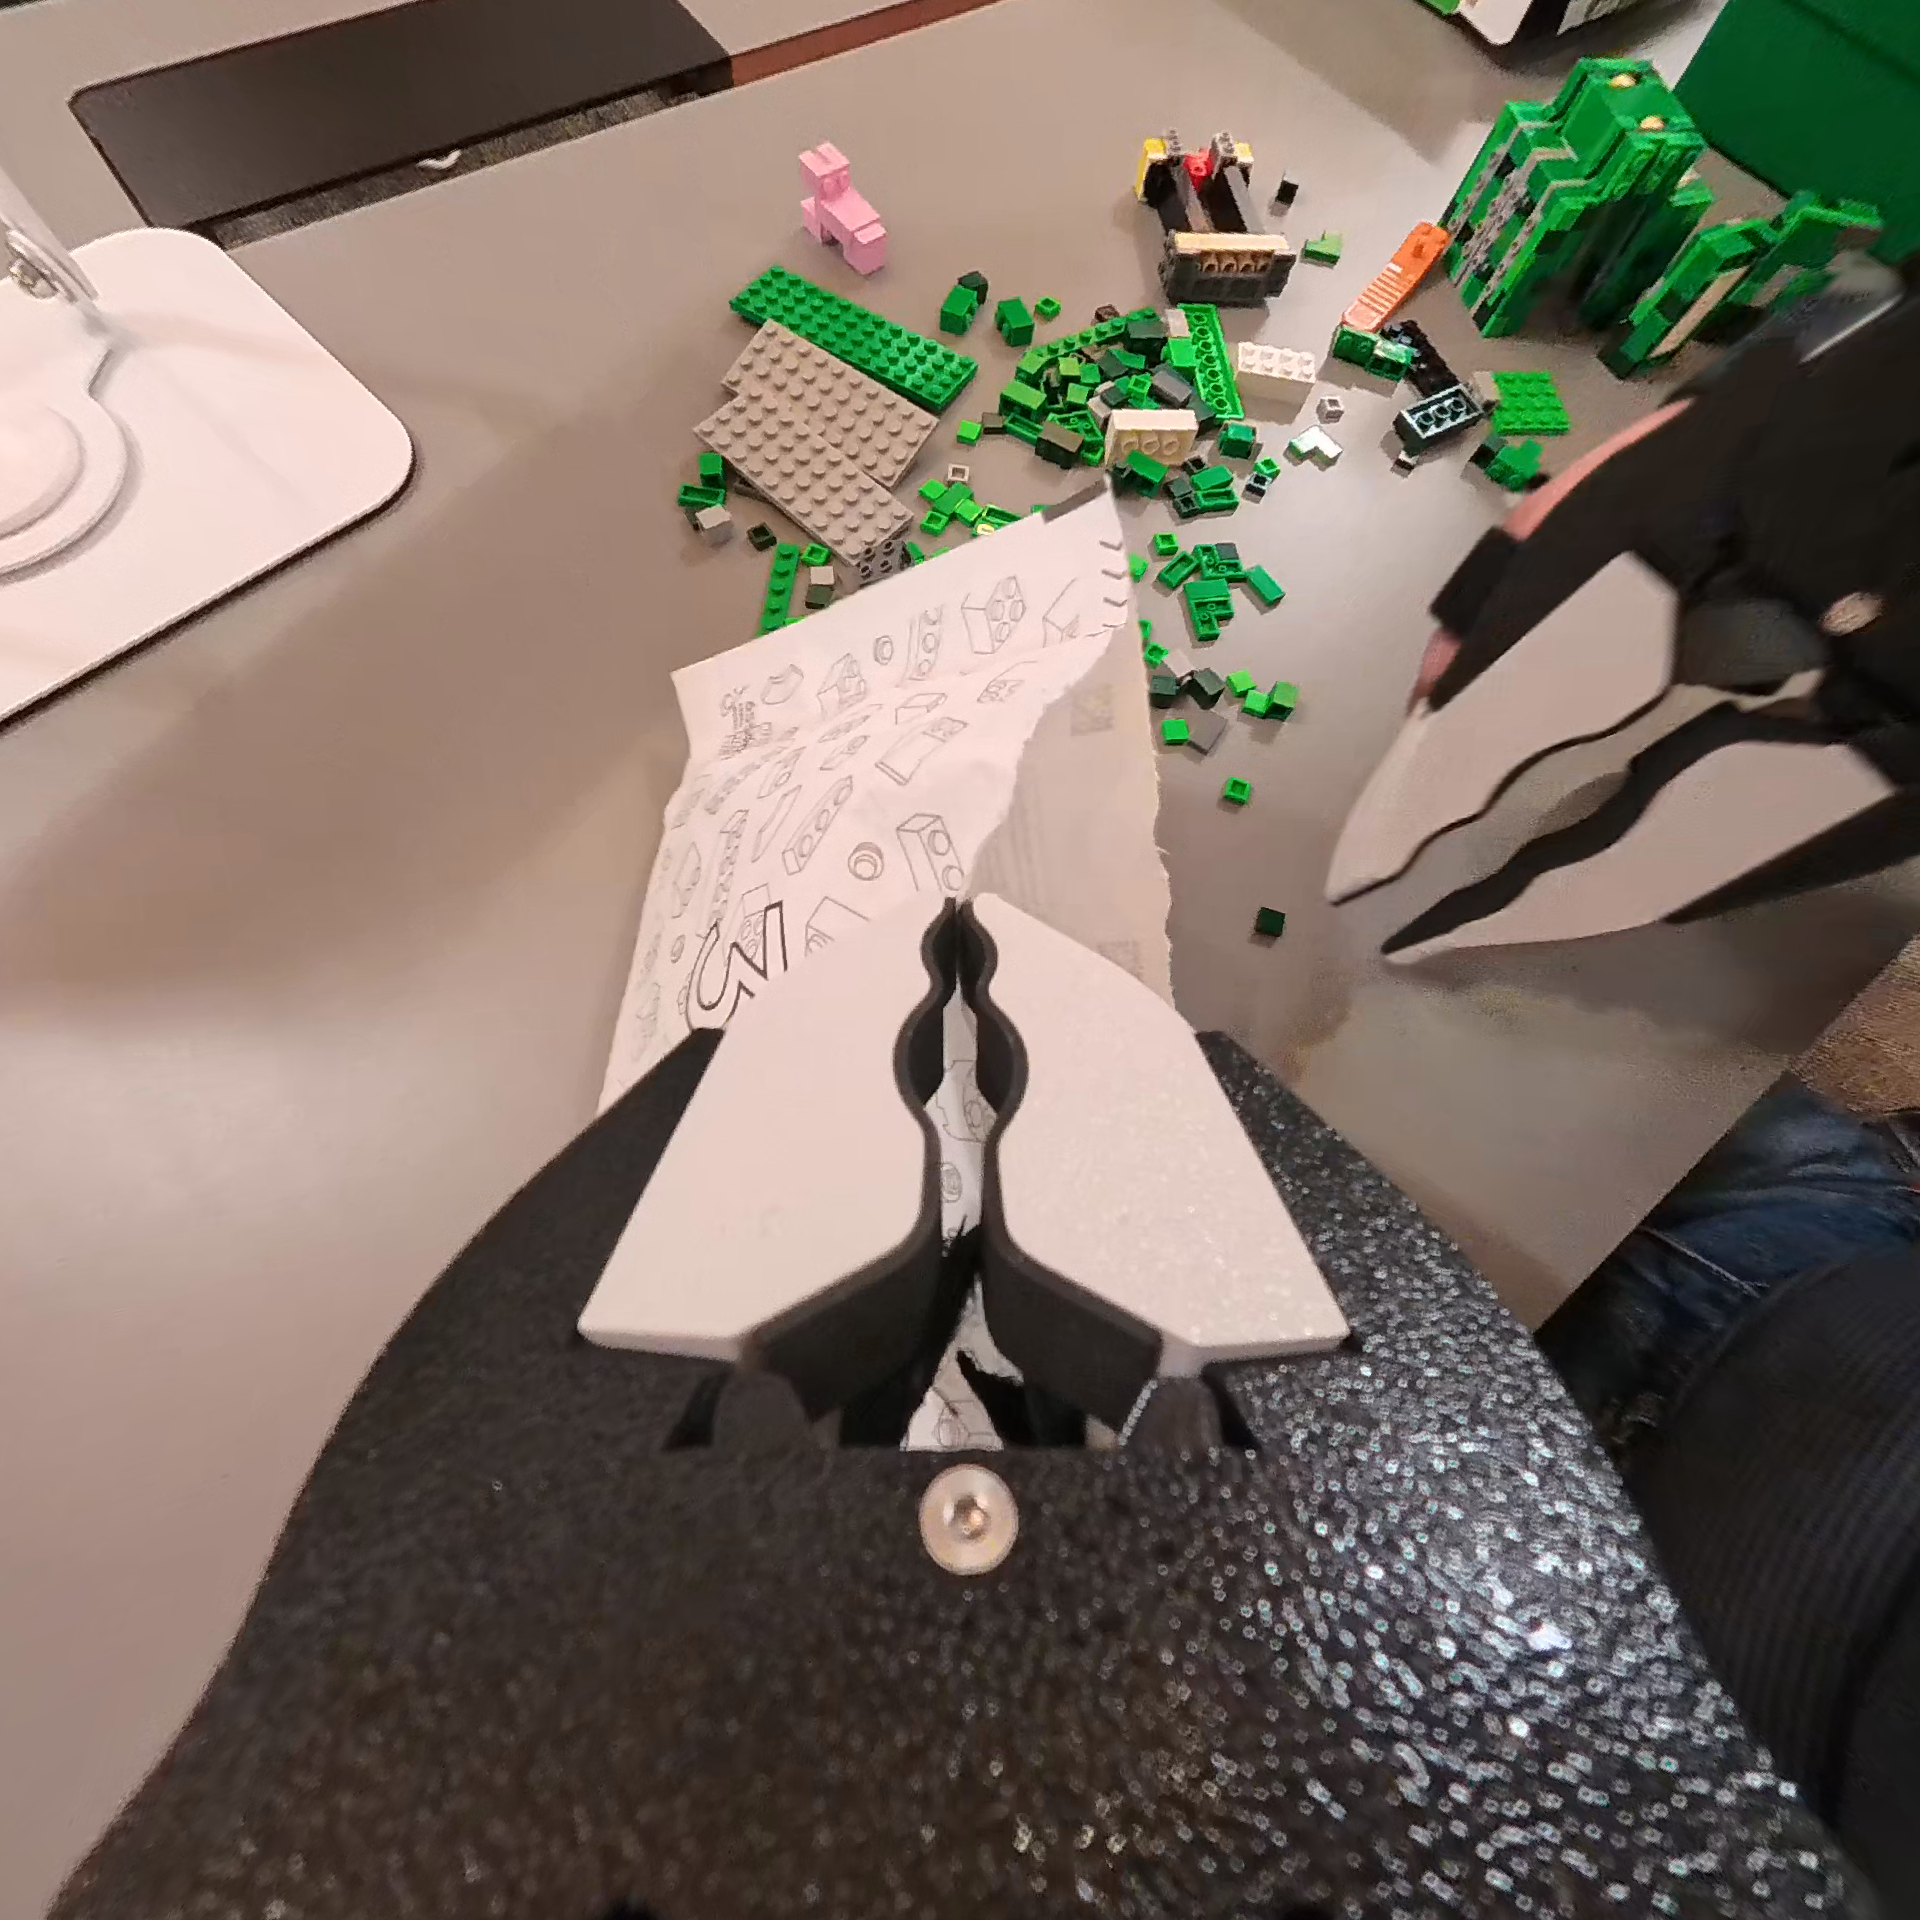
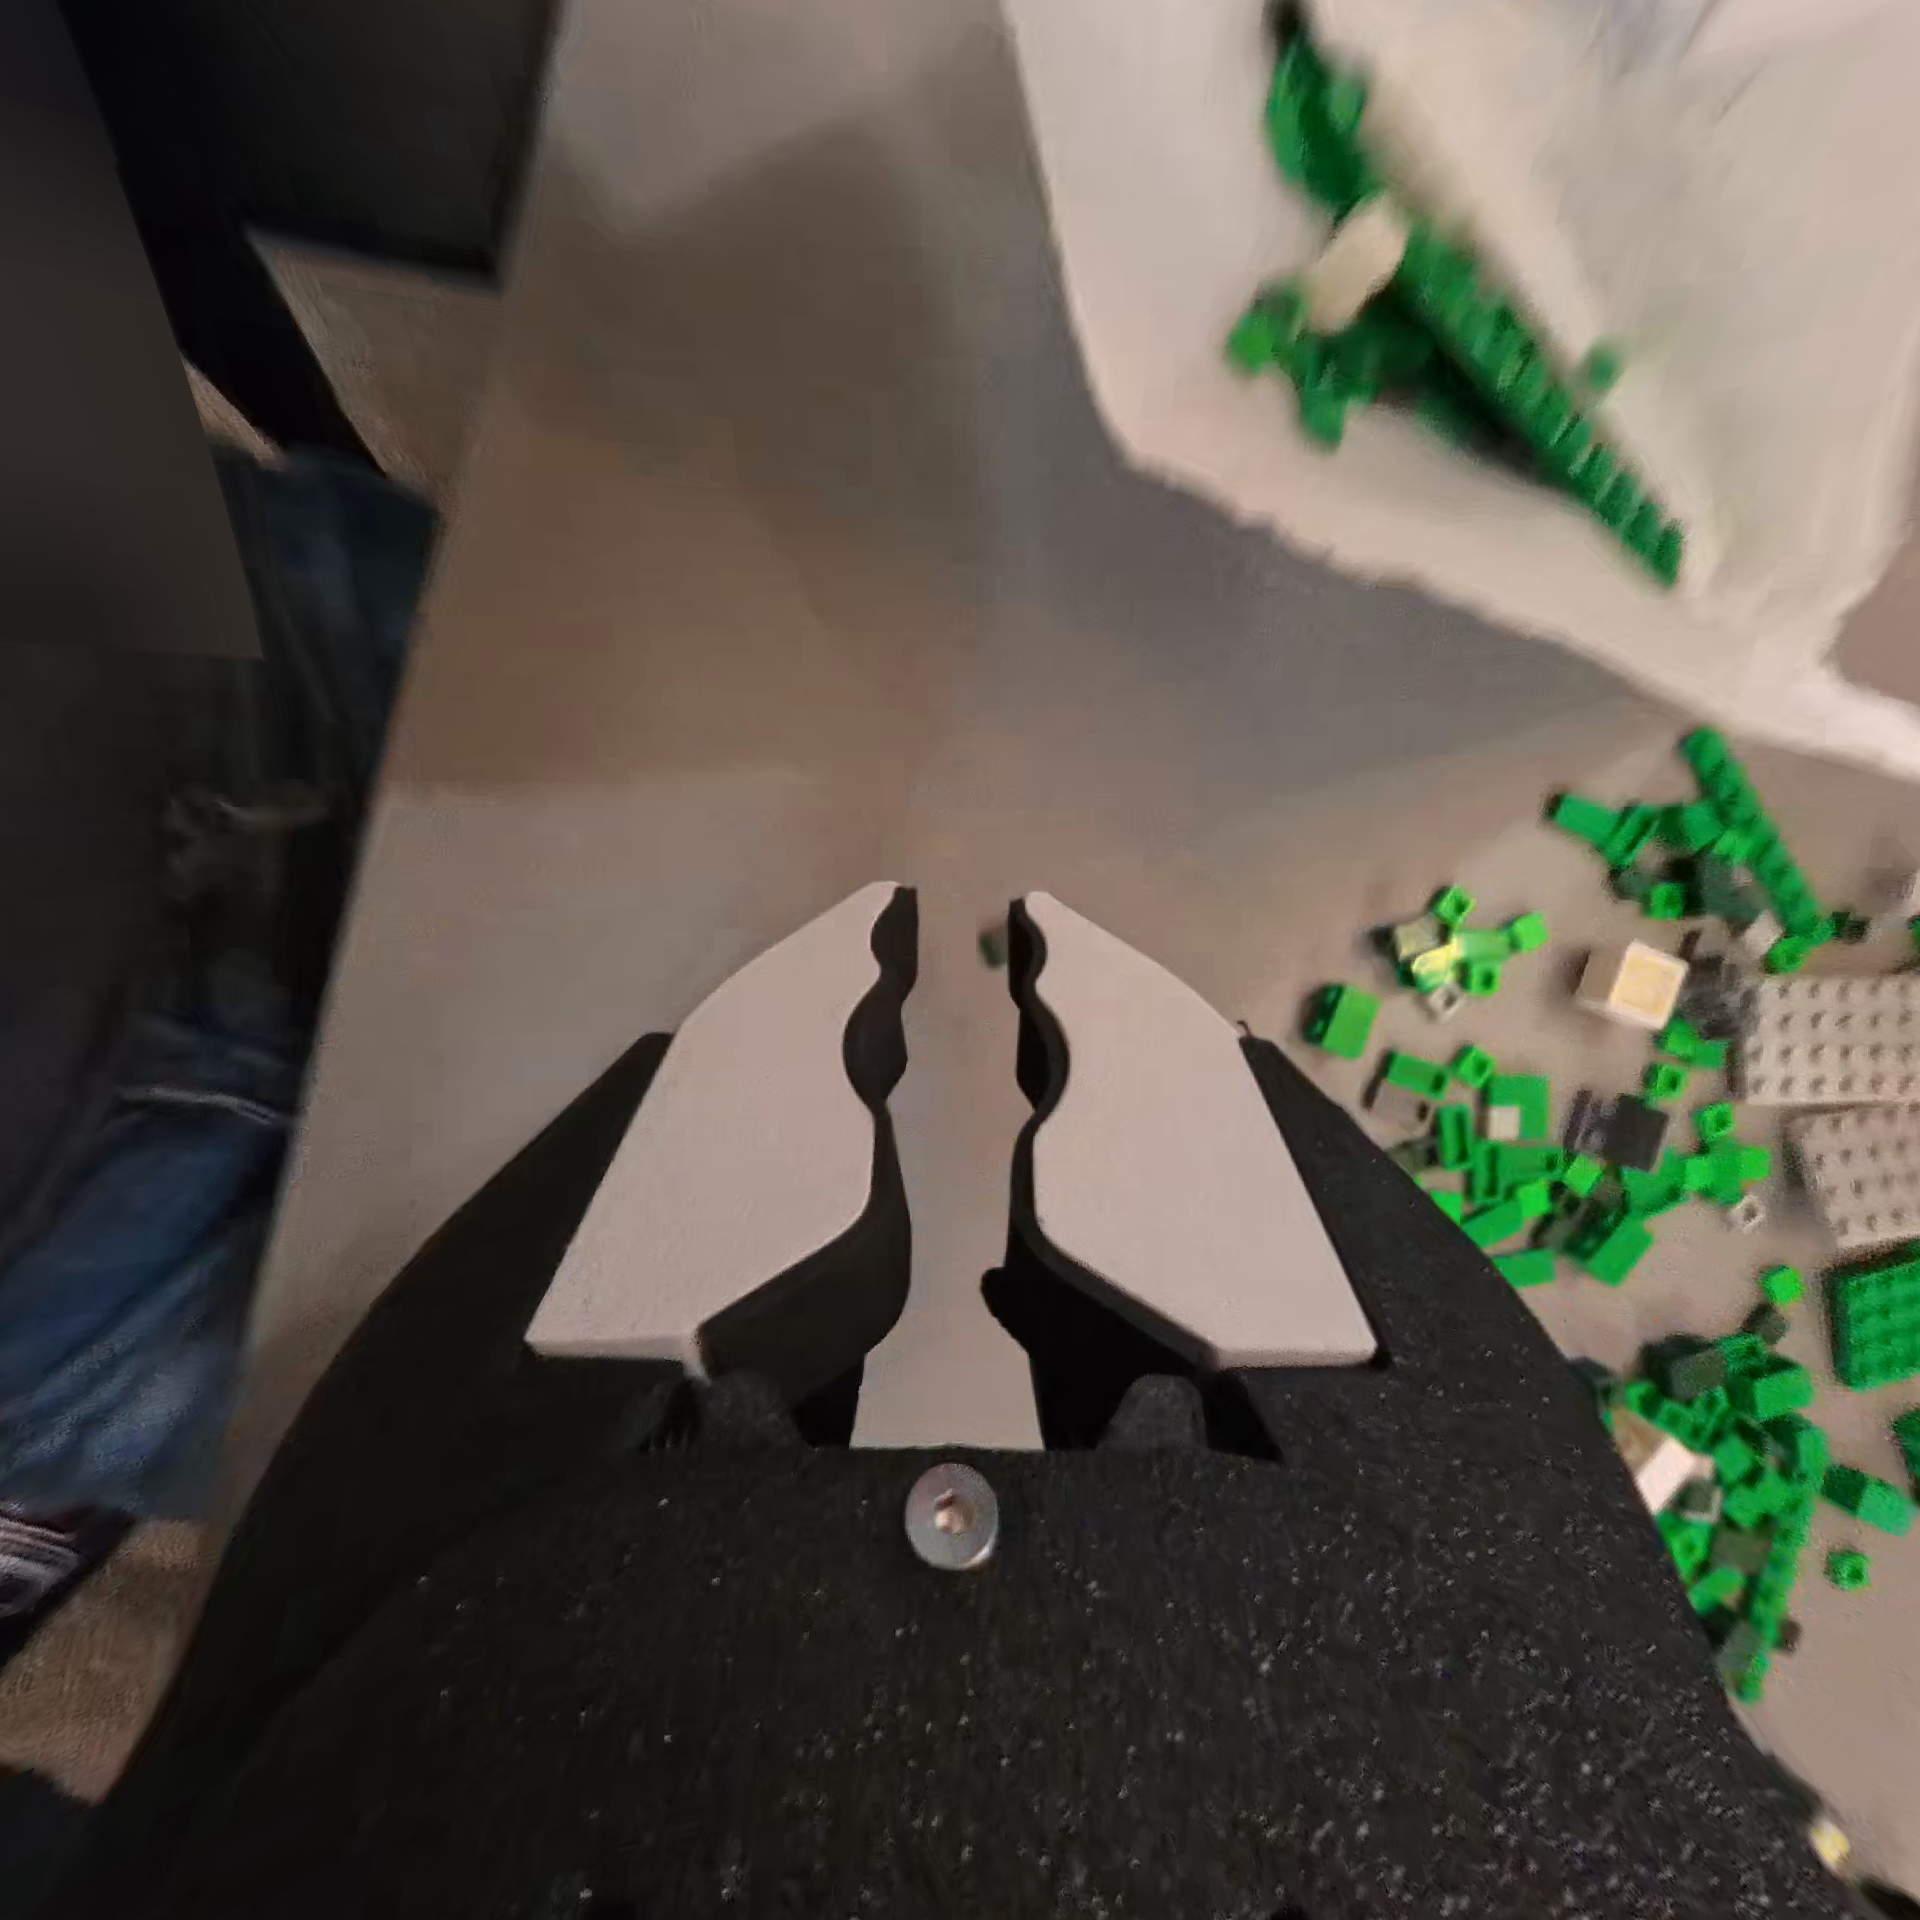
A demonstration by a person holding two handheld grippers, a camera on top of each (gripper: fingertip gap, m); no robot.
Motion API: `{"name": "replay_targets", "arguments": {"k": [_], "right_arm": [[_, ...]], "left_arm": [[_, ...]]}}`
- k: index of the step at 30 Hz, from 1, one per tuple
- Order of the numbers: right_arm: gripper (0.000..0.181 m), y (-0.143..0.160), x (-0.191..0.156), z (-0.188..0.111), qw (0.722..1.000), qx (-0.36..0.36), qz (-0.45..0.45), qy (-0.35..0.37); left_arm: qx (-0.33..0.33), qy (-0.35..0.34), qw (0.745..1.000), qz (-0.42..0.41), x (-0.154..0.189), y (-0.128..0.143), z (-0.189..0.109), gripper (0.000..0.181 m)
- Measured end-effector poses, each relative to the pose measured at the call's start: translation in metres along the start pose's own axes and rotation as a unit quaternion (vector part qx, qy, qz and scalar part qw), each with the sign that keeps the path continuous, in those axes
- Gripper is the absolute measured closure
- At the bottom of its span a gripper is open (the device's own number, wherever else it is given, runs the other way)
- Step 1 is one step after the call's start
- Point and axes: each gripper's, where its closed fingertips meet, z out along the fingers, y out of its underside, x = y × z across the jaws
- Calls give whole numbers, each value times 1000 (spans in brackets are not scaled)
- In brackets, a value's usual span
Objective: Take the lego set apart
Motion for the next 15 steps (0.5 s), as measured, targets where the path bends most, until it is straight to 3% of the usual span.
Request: {"name": "replay_targets", "arguments": {"k": [3,7,15], "right_arm": [[163,22,0,18,1000,-30,1,-1],[164,23,9,25,999,-11,41,-4],[173,31,8,31,999,-35,28,-7]], "left_arm": [[-5,0,1000,3,1,1,1,181],[-4,-2,1000,5,2,1,1,181],[-6,1,1000,5,2,1,2,181]]}}
